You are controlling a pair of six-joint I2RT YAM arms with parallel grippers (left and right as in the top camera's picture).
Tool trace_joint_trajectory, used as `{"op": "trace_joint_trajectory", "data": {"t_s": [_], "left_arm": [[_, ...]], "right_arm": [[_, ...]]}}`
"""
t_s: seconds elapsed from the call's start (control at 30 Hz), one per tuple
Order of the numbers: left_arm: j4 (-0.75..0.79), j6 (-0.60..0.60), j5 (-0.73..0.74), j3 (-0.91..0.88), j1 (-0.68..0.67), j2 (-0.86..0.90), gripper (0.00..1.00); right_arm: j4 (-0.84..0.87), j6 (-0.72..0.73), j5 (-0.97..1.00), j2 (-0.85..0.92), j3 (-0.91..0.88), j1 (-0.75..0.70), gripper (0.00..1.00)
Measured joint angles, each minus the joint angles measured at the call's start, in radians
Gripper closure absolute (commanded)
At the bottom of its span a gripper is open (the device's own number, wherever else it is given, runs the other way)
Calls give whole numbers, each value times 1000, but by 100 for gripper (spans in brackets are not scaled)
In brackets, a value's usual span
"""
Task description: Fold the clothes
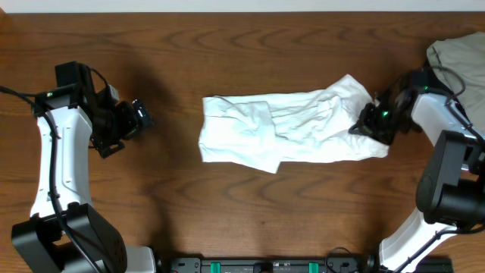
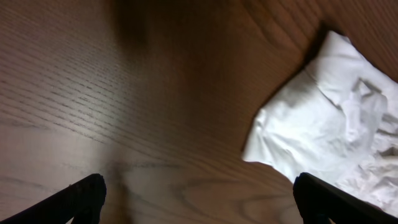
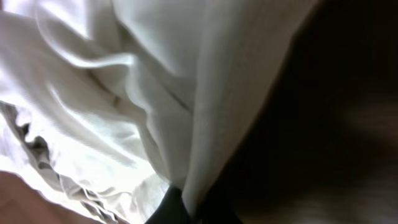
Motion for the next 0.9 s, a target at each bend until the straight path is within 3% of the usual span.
{"op": "trace_joint_trajectory", "data": {"t_s": [0.37,0.9], "left_arm": [[0,0,0,0,0,0,2],[0,0,0,0,0,0,2]], "right_arm": [[-214,-51,126,-24,274,92,99],[-72,121,222,-26,298,601,99]]}}
